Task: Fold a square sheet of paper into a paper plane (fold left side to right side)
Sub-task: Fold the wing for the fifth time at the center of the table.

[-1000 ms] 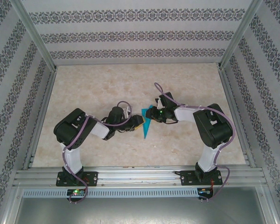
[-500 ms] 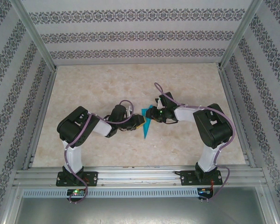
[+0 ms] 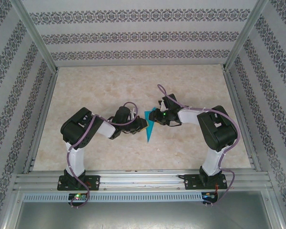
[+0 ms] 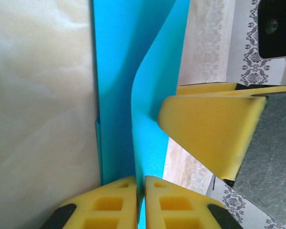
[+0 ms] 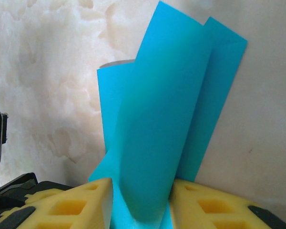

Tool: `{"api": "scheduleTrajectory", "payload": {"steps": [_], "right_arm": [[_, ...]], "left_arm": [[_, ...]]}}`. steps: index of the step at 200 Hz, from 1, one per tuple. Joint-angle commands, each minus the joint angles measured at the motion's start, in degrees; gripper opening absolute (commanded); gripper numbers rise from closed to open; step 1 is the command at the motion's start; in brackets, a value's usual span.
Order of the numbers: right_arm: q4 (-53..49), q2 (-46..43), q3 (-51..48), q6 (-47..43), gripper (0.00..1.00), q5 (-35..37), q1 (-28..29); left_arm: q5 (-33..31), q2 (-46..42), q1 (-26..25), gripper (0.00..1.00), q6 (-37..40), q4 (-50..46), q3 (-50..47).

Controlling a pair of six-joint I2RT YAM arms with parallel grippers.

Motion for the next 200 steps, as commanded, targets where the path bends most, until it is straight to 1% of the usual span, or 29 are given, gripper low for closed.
{"api": "scheduleTrajectory", "payload": {"steps": [1, 45, 99, 200], "right_arm": [[-3.3, 3.6, -0.3, -1.6, 0.39, 2.6, 1.2], [-3.9, 4.2, -0.1, -1.8, 0.39, 2.8, 1.2], [-5.7, 4.8, 0.7, -2.6, 0.39, 3.6, 1.4], [-8.2, 6.4, 2.1, -3.5, 0.39, 4.9, 2.0]], "left_arm": [[-2.5, 1.1, 0.8, 0.09, 2.5, -3.1, 0.4], [-3.2, 1.0, 1.3, 0.05, 3.2, -3.9, 0.1], [-3.5, 0.4, 2.0, 0.04, 4.6, -5.4, 0.2], [-4.1, -2.4, 2.2, 0.04, 10.4, -14.6, 3.1]]}}
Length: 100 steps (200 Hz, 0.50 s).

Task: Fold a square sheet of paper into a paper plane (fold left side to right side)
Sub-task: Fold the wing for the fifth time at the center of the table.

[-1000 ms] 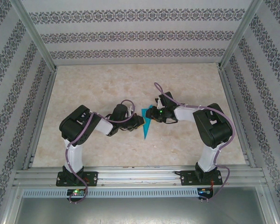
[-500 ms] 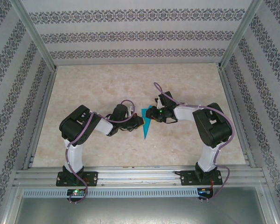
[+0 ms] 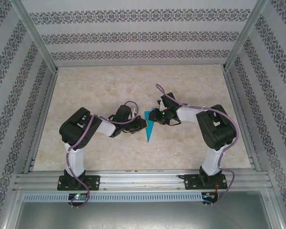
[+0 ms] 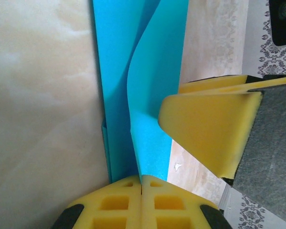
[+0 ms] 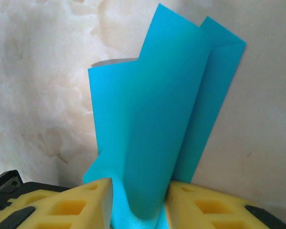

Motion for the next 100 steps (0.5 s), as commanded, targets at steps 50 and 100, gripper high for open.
{"api": "scheduleTrajectory", "payload": {"steps": [50, 100], "right_arm": [[-3.9, 5.0, -0.7, -1.8, 0.39, 4.1, 1.7], [-4.5, 5.4, -0.3, -2.0, 0.39, 4.2, 1.8]], "left_arm": [[-3.5, -0.8, 2.0, 0.04, 4.7, -8.5, 1.7], [-4.1, -1.5, 2.6, 0.04, 5.9, -10.6, 1.9]]}}
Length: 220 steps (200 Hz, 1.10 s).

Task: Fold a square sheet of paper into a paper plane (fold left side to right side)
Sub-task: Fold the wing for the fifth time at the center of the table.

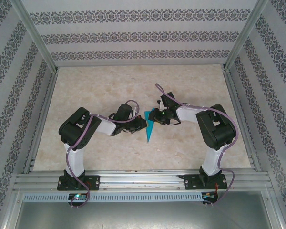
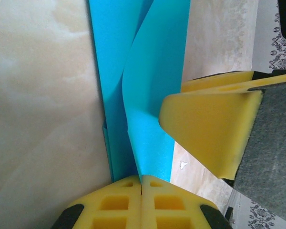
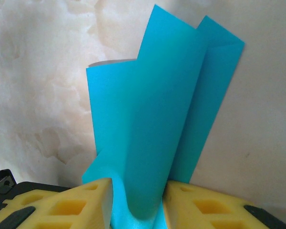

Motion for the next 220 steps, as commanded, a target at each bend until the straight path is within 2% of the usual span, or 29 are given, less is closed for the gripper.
{"api": "scheduleTrajectory", "payload": {"steps": [1, 220], "right_arm": [[-3.2, 5.0, -1.1, -1.6, 0.39, 4.1, 1.8], [-3.4, 5.3, -0.5, -1.4, 0.39, 3.6, 2.0]], "left_arm": [[-4.1, -1.0, 2.5, 0.04, 3.1, -5.7, 0.2], [-1.4, 1.9, 0.5, 0.02, 3.5, -6.4, 2.3]]}}
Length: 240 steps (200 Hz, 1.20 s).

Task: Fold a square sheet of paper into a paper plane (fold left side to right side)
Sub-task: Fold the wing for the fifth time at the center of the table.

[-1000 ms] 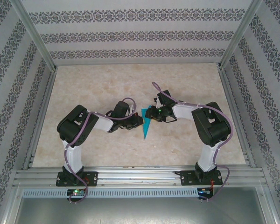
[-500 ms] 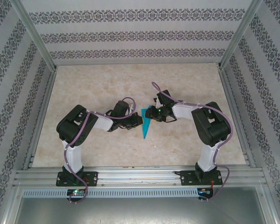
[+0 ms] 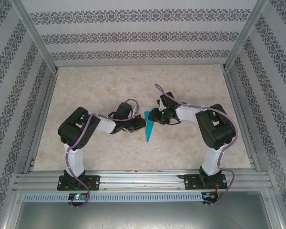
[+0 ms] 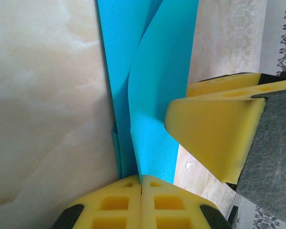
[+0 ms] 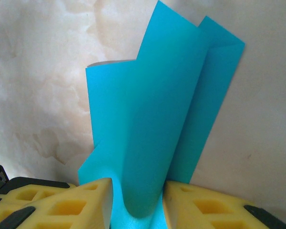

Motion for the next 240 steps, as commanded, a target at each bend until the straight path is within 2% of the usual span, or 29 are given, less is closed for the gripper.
{"api": "scheduleTrajectory", "payload": {"steps": [1, 124, 240], "right_arm": [[-2.2, 5.0, -1.5, -1.2, 0.39, 3.2, 1.8], [-2.4, 5.3, -1.4, -1.2, 0.39, 3.3, 1.9], [-2.7, 5.5, -1.2, -1.2, 0.39, 3.5, 1.9]], "left_arm": [[-1.8, 2.1, -0.1, 0.02, 1.6, -2.4, 0.8], [-1.5, 2.7, -1.2, 0.02, 1.9, -3.5, 1.6], [-3.1, 1.2, -1.9, 0.02, -0.2, -1.6, -2.1]]}}
